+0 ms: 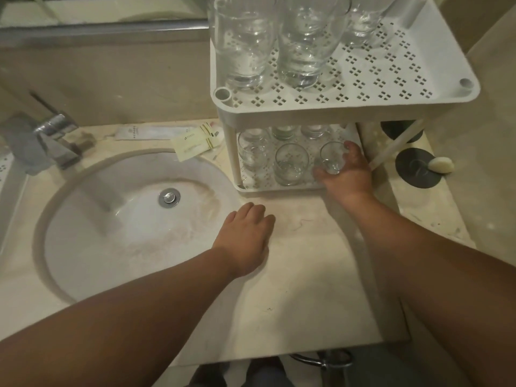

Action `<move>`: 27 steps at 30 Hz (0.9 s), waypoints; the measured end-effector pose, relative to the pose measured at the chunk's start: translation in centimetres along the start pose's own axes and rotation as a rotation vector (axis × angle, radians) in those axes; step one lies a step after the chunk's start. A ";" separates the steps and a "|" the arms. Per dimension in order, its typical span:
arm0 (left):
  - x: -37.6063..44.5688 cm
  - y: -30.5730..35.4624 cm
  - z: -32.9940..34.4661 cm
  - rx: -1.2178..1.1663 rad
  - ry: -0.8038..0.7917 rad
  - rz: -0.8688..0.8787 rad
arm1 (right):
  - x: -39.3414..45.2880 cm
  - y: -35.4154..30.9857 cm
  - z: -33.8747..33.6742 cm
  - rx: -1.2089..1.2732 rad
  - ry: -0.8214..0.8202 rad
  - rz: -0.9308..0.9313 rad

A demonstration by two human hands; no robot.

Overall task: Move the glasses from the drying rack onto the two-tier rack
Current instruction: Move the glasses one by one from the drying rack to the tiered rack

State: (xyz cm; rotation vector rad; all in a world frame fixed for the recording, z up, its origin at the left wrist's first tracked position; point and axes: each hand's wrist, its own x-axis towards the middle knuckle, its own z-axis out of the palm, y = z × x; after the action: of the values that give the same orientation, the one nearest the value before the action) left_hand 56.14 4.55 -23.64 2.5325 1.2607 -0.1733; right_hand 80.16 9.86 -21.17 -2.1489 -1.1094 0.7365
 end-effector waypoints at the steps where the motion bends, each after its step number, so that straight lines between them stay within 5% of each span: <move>1: 0.0 0.0 0.3 -0.003 0.008 -0.004 | -0.1 -0.2 -0.1 -0.015 0.000 -0.001; 7: -0.3 1.5 2.0 -0.074 0.063 -0.105 | -2.9 -1.7 0.0 -0.151 0.111 -0.296; 11: -0.3 3.0 3.8 -0.183 0.102 -0.227 | -3.3 -2.9 0.2 -0.473 0.094 -0.532; 16: 0.5 5.0 4.7 -0.206 0.183 -0.347 | -1.5 -3.7 1.0 -0.652 -0.115 -0.542; 27: 0.8 5.3 5.4 -0.160 0.175 -0.362 | -0.2 -3.6 1.8 -0.781 -0.184 -0.471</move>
State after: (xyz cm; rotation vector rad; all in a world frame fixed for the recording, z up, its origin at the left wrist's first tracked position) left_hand 61.02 0.41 -27.79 2.2055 1.7213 0.0718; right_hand 76.93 11.83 -19.68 -2.2701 -2.1781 0.2978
